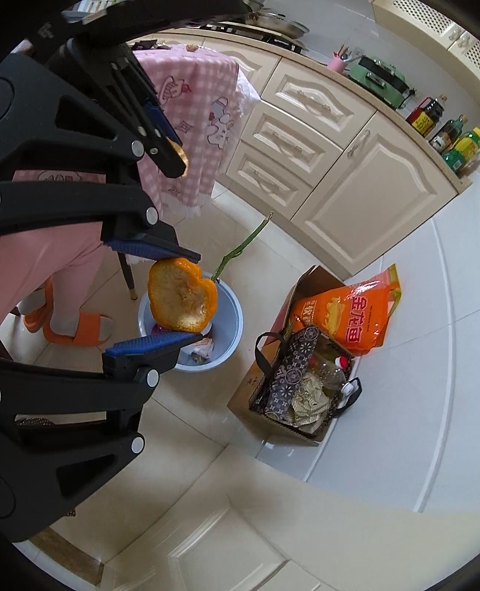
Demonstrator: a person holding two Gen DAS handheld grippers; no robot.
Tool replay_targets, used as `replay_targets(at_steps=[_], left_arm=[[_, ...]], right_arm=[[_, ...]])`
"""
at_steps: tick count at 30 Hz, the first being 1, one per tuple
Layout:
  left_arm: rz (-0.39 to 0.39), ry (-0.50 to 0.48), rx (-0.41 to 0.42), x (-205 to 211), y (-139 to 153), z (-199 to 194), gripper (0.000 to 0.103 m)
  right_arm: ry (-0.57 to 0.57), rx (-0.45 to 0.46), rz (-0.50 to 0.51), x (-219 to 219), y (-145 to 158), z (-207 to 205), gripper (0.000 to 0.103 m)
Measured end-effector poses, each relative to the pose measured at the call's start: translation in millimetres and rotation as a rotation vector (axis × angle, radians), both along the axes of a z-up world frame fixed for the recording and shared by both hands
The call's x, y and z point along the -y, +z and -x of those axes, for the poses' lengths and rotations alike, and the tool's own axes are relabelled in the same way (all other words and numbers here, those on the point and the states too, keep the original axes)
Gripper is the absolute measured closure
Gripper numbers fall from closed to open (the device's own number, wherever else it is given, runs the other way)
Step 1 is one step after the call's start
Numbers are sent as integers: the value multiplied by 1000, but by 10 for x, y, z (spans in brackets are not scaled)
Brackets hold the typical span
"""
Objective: Collect trash
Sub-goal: 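Open the right tool to drop the orange peel into the bin, then move both tools back over the table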
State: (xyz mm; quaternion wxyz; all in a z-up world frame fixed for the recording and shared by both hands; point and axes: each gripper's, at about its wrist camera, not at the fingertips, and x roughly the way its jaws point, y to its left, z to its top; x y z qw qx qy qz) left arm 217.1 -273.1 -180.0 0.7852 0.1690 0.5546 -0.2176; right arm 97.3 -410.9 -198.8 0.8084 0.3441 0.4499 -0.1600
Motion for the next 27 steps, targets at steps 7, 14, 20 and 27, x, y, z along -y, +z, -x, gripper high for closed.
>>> replay_targets(at_steps=[7, 14, 20, 27], left_arm=[[-21, 51, -20, -114, -121, -169, 42], [-3, 106, -38, -319, -88, -206, 42], [6, 128, -23, -448, -6, -181, 42], [13, 109, -7, -494, 45, -90, 42]], right_arm=[[10, -45, -29, 52, -184, -164, 67], [67, -43, -32, -54, -155, -387, 63], [90, 2, 14, -184, 12, -449, 36], [80, -24, -4, -253, -43, -348, 35]])
